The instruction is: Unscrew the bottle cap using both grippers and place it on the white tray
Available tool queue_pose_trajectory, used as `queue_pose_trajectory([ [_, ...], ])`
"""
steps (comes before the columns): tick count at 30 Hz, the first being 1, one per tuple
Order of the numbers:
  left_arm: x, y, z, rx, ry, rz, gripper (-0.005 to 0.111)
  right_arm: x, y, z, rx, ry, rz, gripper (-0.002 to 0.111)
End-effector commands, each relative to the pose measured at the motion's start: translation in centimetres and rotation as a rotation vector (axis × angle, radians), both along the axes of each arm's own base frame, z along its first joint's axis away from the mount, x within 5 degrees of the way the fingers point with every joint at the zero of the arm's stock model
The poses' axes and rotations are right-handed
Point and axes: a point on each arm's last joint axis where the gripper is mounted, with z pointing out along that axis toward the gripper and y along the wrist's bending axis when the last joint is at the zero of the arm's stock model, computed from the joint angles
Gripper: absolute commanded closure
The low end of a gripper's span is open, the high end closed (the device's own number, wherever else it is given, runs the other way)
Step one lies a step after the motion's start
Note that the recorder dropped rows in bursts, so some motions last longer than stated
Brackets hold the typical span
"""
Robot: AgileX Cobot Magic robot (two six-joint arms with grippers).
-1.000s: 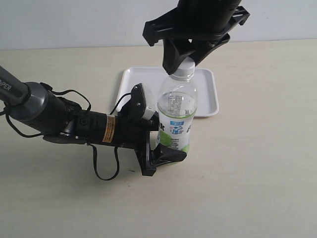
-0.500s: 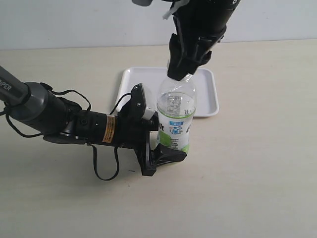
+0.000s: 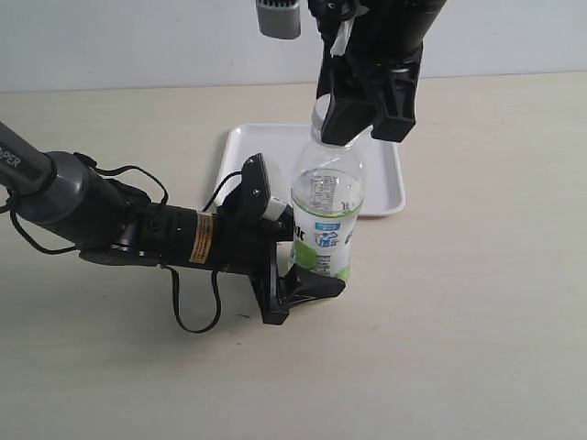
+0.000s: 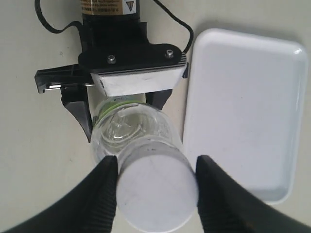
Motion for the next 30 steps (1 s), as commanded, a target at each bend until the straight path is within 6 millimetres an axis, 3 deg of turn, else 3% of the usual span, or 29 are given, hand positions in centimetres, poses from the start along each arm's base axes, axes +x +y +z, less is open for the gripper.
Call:
queue_pose_trajectory([
  [1, 0.0, -0.4, 1.0, -0.052, -0.028, -0.019, 0.107, -0.7, -0.5, 1.8, 0.015, -0.061, 0.007, 0.108],
  [5, 0.0, -0.4, 1.0, -0.051, -0.032, -0.021, 0.107, -1.3, -0.7, 2.8, 0.039, -0.078, -0.004, 0.108],
  [9, 0.0, -0.4, 1.0, -0.05, -0.045, -0.026, 0.107, -1.5, -1.2, 3.3, 0.059, -0.058, -0.173, 0.108],
  [14, -0.2, -0.4, 1.0, -0.041, -0.05, -0.051, 0.107, -0.5, -3.4, 3.3, 0.004, -0.079, -0.506, 0.108],
  [20, -0.4, -0.4, 0.9, -0.036, -0.055, -0.085, 0.107, 1.2, -7.7, 3.0, 0.068, -0.022, -0.782, 0.108],
  [25, -0.8, -0.4, 0.9, -0.036, -0.08, -0.142, 0.107, 3.9, -10.6, -0.1, 0.098, 0.109, -0.976, 0.108],
  [30, -1.1, -0.3, 0.9, -0.028, -0.115, -0.193, 0.107, 7.0, -10.2, -4.3, 0.138, 0.163, -0.958, 0.108],
])
